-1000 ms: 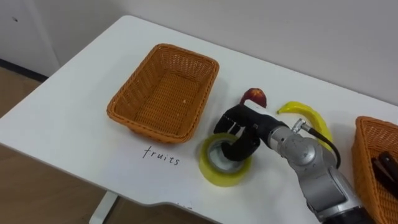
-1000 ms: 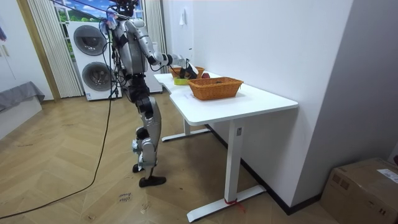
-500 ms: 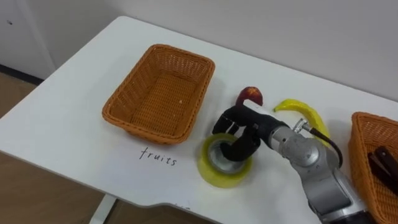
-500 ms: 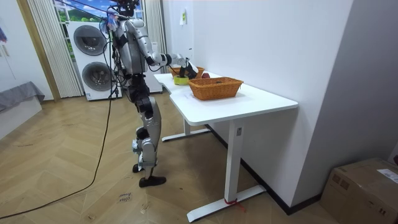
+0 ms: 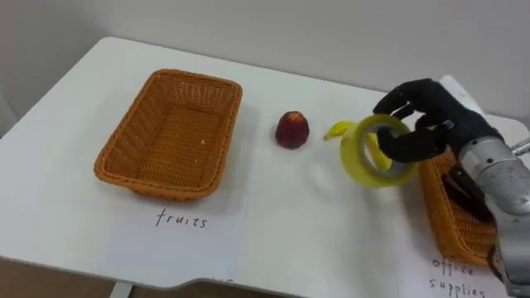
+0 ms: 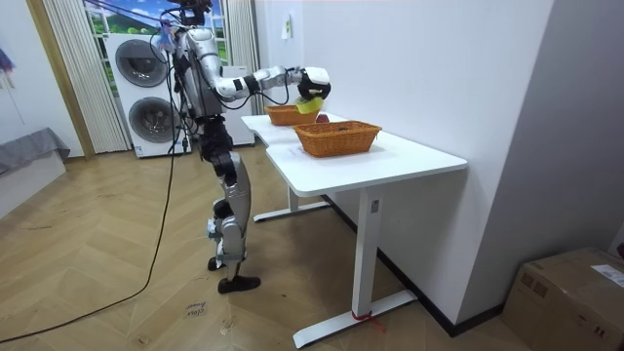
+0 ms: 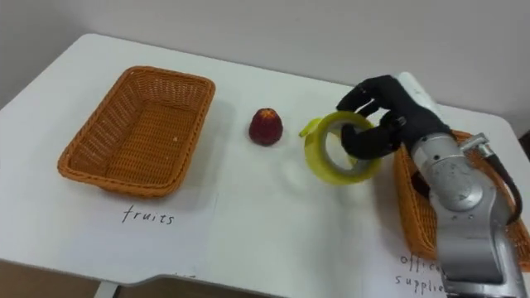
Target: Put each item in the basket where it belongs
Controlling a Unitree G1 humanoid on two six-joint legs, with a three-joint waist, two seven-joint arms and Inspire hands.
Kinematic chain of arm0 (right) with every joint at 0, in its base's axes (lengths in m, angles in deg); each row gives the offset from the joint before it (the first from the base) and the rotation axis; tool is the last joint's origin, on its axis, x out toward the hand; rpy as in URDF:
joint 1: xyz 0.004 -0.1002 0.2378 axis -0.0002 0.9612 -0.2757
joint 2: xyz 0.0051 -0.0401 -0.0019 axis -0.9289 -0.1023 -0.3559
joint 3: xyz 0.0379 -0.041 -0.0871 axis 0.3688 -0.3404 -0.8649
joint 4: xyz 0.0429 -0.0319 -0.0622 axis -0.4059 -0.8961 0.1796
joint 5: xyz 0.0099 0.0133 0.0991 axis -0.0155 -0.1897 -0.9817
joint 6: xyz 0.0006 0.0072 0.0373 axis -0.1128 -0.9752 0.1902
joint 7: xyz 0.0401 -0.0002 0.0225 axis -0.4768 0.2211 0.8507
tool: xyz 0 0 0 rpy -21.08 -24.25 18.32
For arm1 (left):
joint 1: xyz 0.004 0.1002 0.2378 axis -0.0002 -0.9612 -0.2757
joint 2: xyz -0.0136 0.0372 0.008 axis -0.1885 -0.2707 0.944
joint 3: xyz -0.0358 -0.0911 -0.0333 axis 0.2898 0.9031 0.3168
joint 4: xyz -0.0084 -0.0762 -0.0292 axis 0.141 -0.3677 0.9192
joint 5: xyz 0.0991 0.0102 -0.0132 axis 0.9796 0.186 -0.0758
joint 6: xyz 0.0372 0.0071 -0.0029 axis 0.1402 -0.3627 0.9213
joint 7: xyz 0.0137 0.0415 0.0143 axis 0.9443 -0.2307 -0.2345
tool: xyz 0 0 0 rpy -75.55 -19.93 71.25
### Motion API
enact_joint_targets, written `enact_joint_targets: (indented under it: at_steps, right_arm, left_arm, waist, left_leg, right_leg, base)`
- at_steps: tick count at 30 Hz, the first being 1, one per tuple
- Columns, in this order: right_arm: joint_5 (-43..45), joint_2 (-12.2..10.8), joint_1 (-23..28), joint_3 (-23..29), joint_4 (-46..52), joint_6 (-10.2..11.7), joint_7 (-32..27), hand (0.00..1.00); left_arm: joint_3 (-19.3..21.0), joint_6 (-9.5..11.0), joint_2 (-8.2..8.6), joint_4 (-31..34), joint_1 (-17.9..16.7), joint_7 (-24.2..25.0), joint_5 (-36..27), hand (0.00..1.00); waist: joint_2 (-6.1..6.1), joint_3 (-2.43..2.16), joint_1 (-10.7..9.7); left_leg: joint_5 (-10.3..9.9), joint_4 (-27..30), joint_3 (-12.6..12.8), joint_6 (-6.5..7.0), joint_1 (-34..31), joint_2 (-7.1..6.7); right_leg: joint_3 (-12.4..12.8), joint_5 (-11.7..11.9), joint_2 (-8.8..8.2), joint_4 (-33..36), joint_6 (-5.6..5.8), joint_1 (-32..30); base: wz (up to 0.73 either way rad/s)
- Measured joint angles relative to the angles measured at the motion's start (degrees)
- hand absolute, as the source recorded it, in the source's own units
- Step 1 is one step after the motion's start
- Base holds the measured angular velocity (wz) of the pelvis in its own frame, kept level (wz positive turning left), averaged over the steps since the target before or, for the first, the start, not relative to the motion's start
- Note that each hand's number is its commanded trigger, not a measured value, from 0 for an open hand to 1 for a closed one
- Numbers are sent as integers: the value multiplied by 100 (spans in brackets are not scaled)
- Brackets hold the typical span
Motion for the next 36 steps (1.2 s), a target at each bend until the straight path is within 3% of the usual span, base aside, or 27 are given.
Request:
enact_joint_targets:
  at_steps: [9, 16, 20, 24, 36]
  right_arm:
    - [-394, 63, -1, 213, 34, 160, -836, 100]
    - [-654, 65, 0, 229, 34, 195, -1266, 100]
    - [-1231, 70, 0, 454, -15, 209, -1388, 100]
    - [-1671, 237, 0, 681, -176, 209, -1699, 100]
    - [-1653, 264, 420, 834, -648, 210, -2050, 100]
  left_arm:
    - [-3, 189, -14, -15, -163, -173, -39, 0]
    - [6, 189, -4, -29, -319, -168, -37, 0]
    - [6, 184, 18, -27, -348, -168, -40, 0]
    - [57, 166, 61, -27, -352, -167, -49, 0]
    - [64, 167, 68, -28, -323, -135, -51, 0]
  waist:
    - [-4, -2, -151]
    - [2, 2, -225]
    - [12, 9, -330]
    - [40, 25, -430]
    - [111, 19, -515]
  left_leg:
    - [-2, 8, 157, -1, -3, 35]
    - [-2, -4, 171, -4, 1, 46]
    - [-3, -8, 162, -3, 1, 46]
    - [-2, -20, 163, -4, 2, 48]
    - [-4, -94, 336, -9, 83, 71]
  right_leg:
    - [165, 48, 45, 10, -8, -65]
    - [170, 55, 54, 5, -12, -62]
    - [169, 55, 53, 4, -11, -61]
    - [172, 55, 54, 4, -11, -62]
    - [369, 56, 93, 10, -13, -91]
  base:
    - [-8]
    - [-1]
    - [0]
    - [0]
    - [-7]
